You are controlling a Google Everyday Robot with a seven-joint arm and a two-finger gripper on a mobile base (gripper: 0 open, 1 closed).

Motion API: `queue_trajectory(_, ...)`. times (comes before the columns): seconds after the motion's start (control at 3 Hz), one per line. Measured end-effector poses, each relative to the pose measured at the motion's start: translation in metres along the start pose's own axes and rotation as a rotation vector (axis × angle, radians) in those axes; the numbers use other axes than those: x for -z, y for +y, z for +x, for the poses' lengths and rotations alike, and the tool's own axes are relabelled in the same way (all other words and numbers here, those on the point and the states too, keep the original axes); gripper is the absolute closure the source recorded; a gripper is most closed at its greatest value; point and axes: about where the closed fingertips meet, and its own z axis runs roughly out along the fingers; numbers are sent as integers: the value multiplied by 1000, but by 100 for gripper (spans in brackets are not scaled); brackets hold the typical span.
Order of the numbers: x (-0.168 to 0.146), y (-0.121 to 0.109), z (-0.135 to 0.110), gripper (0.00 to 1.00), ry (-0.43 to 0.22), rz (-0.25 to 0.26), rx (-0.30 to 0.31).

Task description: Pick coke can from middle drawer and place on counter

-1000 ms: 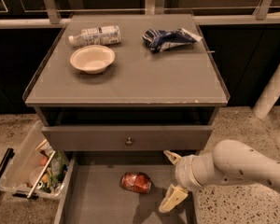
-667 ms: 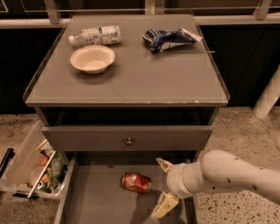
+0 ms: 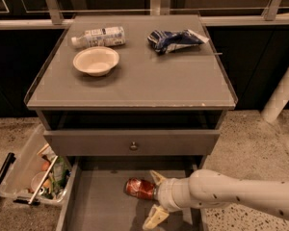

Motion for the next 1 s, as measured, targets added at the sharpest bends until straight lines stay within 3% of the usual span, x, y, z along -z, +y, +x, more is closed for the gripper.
queue_trajectory(0.33, -36, -9, 12, 0, -8, 9, -1)
queue_trajectory(1.0, -75, -35, 32, 0, -52, 6, -32)
